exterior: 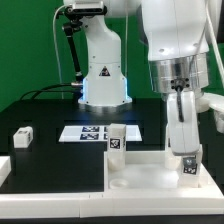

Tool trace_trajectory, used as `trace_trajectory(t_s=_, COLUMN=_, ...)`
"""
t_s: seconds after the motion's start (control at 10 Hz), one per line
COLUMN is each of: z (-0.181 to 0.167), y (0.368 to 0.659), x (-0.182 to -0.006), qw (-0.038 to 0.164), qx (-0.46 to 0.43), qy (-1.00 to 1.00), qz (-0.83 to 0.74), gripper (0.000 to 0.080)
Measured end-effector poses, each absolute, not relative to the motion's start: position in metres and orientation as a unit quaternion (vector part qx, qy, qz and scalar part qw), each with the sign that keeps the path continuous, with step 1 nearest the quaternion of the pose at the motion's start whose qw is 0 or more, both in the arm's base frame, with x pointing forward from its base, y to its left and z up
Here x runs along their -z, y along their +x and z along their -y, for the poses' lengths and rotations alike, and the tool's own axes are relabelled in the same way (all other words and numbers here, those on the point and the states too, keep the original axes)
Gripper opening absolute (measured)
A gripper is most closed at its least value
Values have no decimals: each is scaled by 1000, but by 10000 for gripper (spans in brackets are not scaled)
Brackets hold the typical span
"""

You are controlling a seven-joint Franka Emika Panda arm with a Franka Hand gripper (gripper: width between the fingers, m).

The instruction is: Assemble square table

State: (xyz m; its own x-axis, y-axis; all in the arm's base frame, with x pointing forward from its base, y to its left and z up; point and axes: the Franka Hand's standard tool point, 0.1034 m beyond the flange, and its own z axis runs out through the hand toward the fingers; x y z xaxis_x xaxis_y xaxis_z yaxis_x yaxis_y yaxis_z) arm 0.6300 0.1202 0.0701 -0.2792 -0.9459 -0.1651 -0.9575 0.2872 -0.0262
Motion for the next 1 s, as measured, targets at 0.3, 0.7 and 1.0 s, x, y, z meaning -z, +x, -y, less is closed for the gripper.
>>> trace_trajectory(t_s=0.3, z=-119, y=630, x=-70, qw=74, qx=-34, qy=-632, qz=-771, gripper=416)
trace_trajectory(t_s=0.7, z=-117, y=632, x=-68, qw=74, qx=-12, qy=-825, qz=-560, gripper=644)
trace_trajectory(t_s=1.0, z=-116, y=632, x=-68, qw=73, qx=-5, qy=-872, qz=-483, gripper=648)
